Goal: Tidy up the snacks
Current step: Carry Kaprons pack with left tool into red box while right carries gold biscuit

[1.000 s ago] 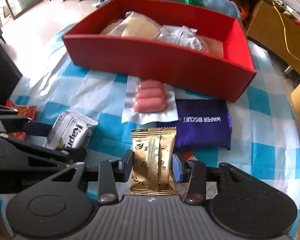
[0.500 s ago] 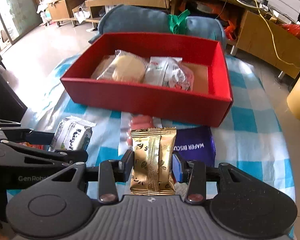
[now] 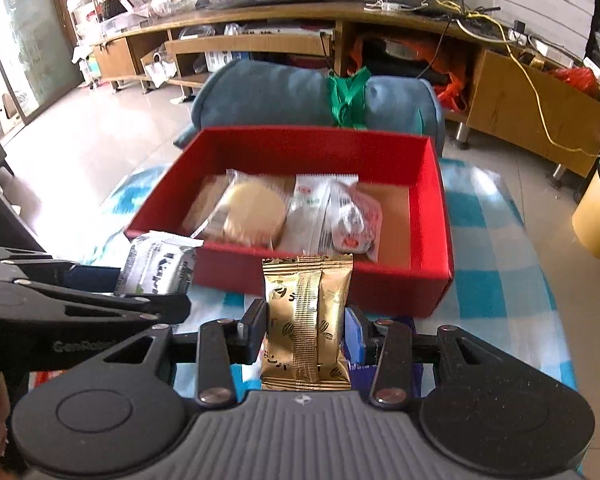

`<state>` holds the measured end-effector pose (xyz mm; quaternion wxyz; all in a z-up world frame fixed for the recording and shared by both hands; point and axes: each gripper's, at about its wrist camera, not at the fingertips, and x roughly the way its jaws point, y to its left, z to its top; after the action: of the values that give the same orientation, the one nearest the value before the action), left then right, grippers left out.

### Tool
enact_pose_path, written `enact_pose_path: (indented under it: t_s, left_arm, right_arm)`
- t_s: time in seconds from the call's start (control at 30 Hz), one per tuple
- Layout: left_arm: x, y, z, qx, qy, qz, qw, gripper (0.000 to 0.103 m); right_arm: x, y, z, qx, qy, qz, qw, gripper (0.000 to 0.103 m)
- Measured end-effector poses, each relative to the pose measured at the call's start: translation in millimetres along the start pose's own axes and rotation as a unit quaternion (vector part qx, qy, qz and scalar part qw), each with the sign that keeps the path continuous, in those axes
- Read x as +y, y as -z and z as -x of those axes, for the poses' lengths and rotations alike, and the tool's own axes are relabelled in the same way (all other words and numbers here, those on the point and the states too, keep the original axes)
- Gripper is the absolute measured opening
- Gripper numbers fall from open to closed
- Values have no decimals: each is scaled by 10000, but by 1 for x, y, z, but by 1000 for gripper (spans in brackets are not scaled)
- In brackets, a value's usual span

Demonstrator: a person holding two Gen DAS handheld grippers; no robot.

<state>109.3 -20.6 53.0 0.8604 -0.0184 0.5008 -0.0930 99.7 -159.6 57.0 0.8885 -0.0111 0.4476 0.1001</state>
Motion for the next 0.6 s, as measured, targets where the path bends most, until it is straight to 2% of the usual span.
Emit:
enact_pose_path:
  t_s: [0.6]
  left_arm:
    - [-2, -54, -14, -329, -239, 99, 9991, 65]
  right_arm:
    - [-18, -51, -22, -260, 32, -359, 9990, 37]
